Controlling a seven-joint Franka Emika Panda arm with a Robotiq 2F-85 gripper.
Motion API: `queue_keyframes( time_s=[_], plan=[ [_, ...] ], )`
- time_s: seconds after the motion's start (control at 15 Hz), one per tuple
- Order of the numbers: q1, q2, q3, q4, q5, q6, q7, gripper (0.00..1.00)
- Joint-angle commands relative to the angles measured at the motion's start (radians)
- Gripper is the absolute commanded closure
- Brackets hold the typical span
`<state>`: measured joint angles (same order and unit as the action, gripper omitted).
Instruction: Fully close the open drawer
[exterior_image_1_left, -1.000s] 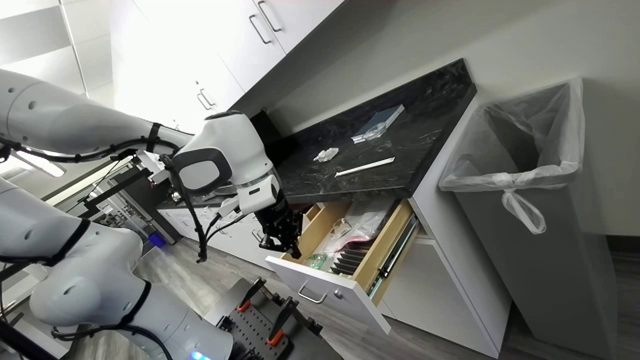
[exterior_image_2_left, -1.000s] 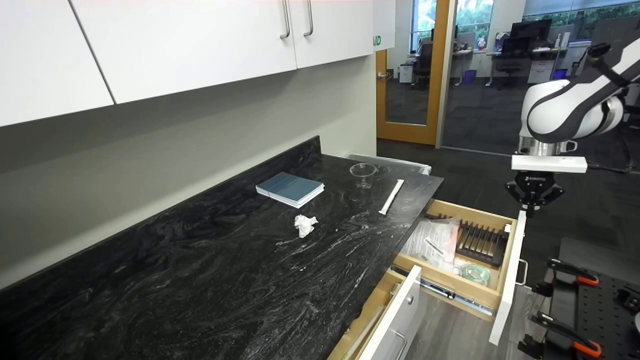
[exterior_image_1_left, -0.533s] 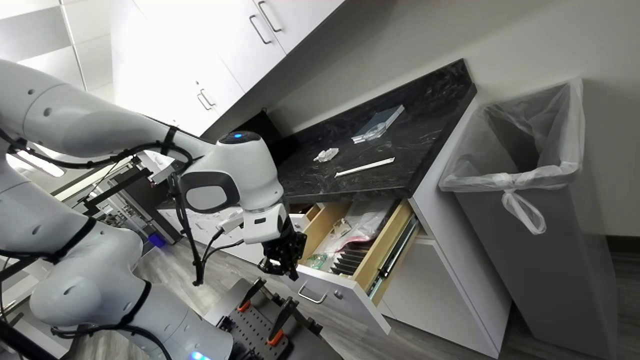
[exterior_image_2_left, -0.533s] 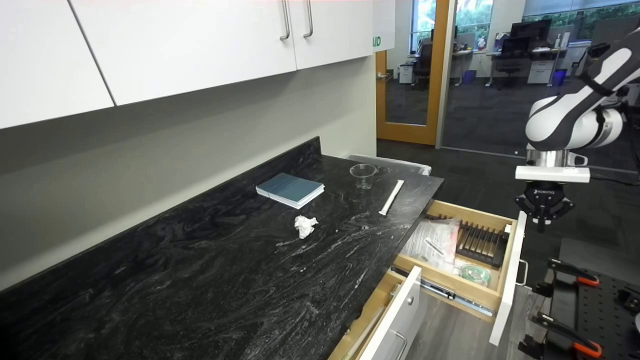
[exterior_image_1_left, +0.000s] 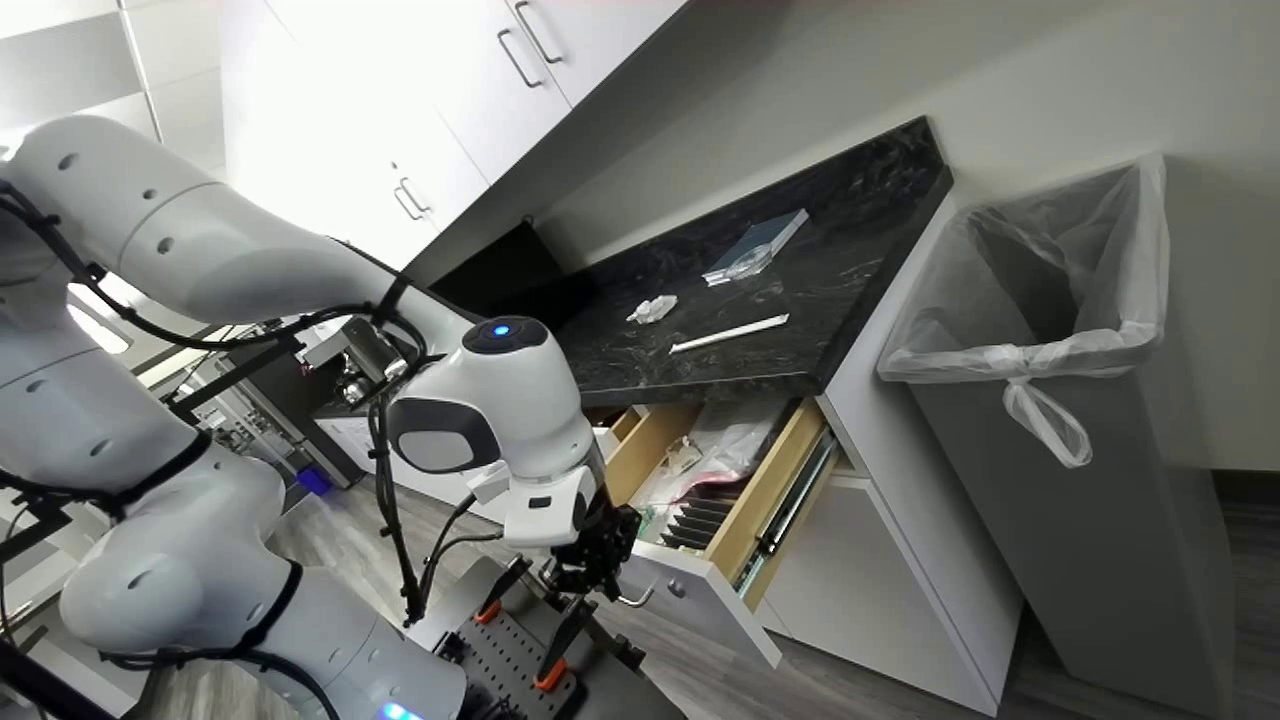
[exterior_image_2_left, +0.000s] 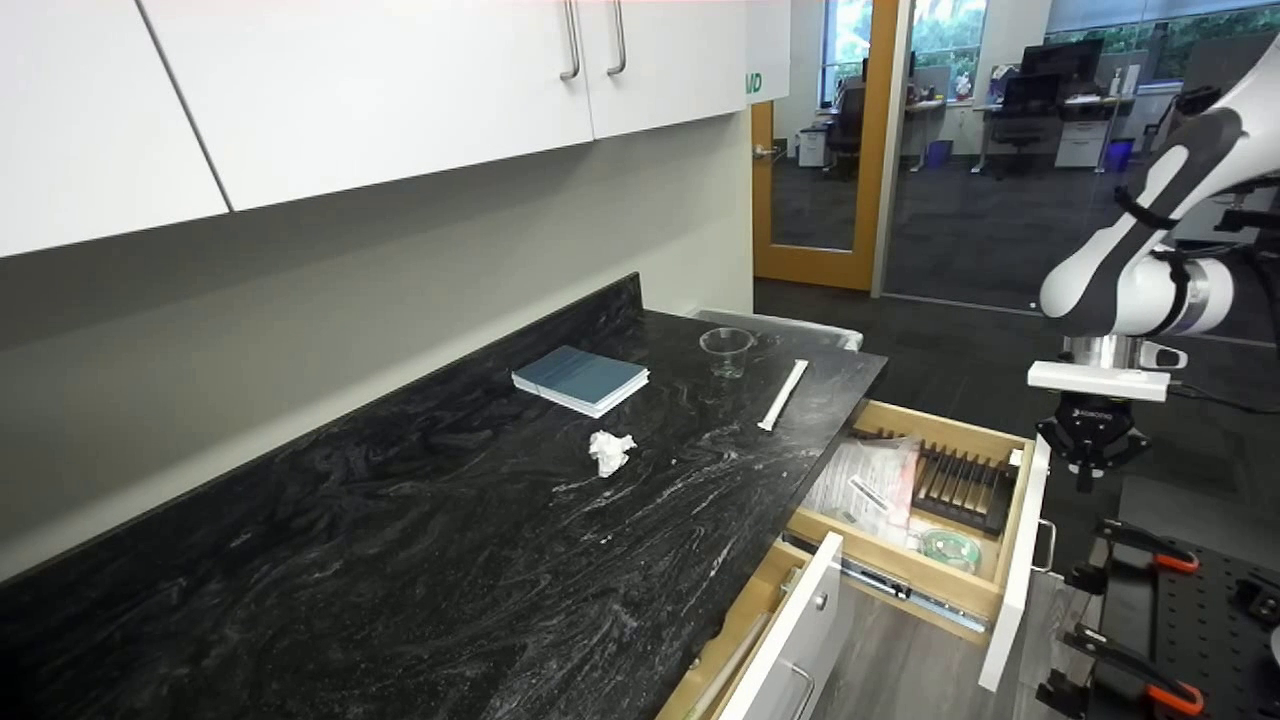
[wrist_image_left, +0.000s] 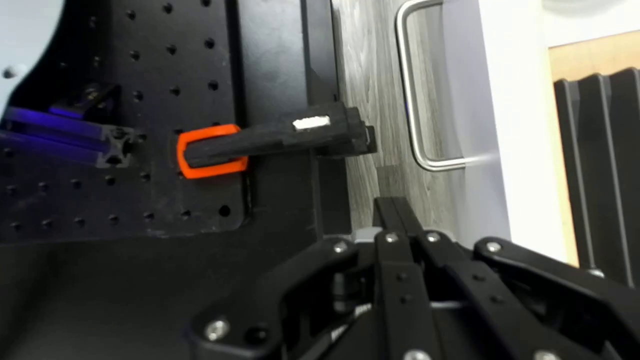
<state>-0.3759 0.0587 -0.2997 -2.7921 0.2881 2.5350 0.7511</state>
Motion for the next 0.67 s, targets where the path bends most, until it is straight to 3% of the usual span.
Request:
queue_keyframes(
  time_s=[0.0, 0.2, 0.6],
  plan=[
    [0.028, 0.072, 0.019, 0.000, 0.218, 0.172, -0.143, 1.00],
    [-0.011, 0.088, 0.109, 0.000, 0.487, 0.276, -0.367, 1.00],
    [-0.049, 0.030, 0.275, 0.004, 1.016, 0.371, -0.869, 1.00]
  ],
)
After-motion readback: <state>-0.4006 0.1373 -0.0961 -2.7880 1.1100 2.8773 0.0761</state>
